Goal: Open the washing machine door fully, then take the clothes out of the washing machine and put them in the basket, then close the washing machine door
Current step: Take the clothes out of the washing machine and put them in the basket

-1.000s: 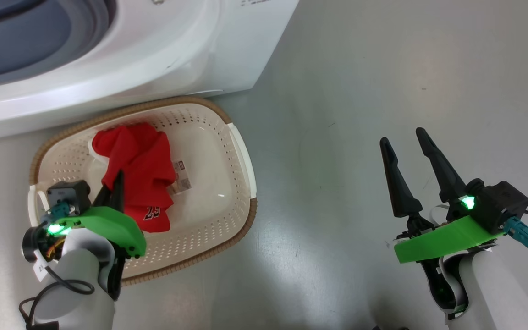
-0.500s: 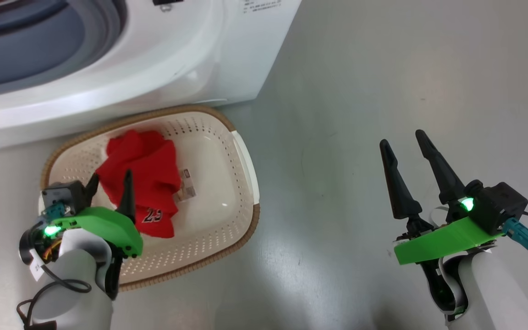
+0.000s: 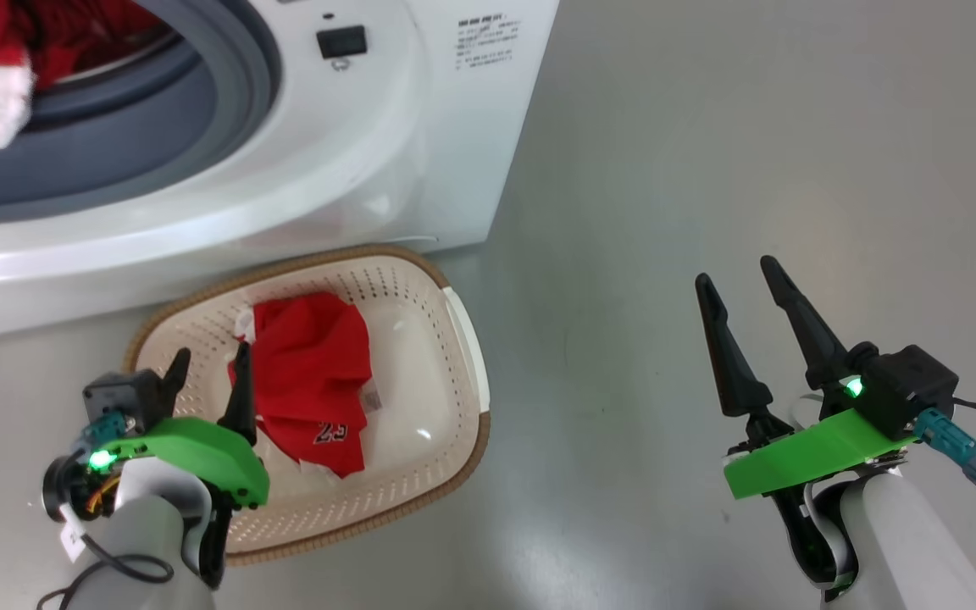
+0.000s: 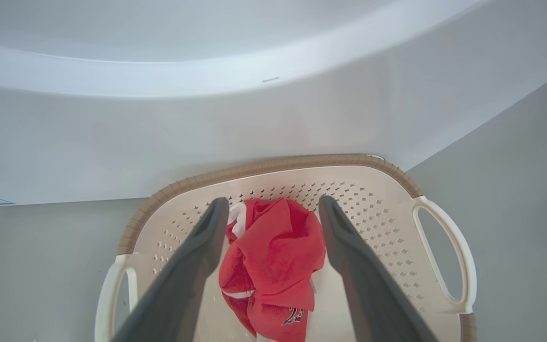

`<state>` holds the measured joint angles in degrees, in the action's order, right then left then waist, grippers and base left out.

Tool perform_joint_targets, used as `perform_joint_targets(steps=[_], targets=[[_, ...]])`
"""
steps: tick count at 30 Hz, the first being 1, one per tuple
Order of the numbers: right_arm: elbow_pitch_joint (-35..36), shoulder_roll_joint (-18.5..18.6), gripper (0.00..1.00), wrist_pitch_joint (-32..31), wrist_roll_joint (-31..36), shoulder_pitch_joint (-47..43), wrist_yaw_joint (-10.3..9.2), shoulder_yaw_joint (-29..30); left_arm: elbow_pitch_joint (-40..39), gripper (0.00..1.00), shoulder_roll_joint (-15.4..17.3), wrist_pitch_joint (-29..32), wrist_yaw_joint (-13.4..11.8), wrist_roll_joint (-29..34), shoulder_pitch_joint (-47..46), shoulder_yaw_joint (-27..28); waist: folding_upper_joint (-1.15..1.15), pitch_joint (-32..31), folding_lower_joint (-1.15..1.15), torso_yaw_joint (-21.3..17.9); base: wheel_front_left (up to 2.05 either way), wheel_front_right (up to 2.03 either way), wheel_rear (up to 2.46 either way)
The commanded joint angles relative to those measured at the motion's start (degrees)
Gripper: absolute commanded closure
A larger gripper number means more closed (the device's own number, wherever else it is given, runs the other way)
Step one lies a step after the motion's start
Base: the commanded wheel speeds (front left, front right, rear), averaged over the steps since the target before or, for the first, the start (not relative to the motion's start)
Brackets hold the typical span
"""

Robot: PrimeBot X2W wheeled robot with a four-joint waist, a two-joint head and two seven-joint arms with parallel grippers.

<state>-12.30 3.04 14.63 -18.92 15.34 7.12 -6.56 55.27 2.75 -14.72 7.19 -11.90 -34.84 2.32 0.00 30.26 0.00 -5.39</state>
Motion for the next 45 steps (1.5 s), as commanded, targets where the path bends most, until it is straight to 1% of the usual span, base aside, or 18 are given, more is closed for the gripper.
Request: perform_joint_targets(steps=[1, 12, 24, 31, 40, 45], targets=[[0.89, -0.06, 0.00, 0.37, 0.76, -1.85, 0.36, -1.64, -1.53, 0.00, 1.30, -0.28, 0.30, -0.40, 2.57, 1.38, 0.00, -2.01, 0.00, 0.56, 0.00, 0.00, 0.00], [-0.61, 0.93, 0.00, 0.37, 0.45, -4.11, 0.36, -2.34, -8.44, 0.00, 1.17, -0.28, 0.30, -1.01, 8.01, 2.13, 0.00, -9.40, 0.00, 1.74, 0.00, 0.00, 0.00], [-1.63, 1.67, 0.00, 0.37, -0.24, -6.95, 0.36, -2.58, -18.95, 0.00, 0.81, -0.28, 0.30, -0.65, 15.24, 4.14, 0.00, -16.69, 0.00, 2.41, 0.00, 0.00, 0.00], [-1.82, 2.10, 0.00, 0.37, -0.62, -9.65, 0.36, -1.84, -26.08, 0.00, 0.52, -0.28, 0.30, 0.12, 20.02, 4.26, 0.00, -21.10, 0.00, 3.12, 0.00, 0.00, 0.00], [-1.40, 2.43, 0.00, 0.37, -0.84, -13.32, 0.36, -1.04, -34.82, 0.00, 0.42, -0.28, 0.30, 1.04, 25.95, 4.67, 0.00, -24.43, 0.00, 3.63, 0.00, 0.00, 0.00], [-1.03, 2.72, 0.00, 0.37, -0.95, -14.85, 0.36, -0.48, -38.26, 0.00, 0.34, -0.28, 0.30, 1.34, 29.27, 5.14, 0.00, -25.31, 0.00, 3.84, 0.00, 0.00, 0.00]])
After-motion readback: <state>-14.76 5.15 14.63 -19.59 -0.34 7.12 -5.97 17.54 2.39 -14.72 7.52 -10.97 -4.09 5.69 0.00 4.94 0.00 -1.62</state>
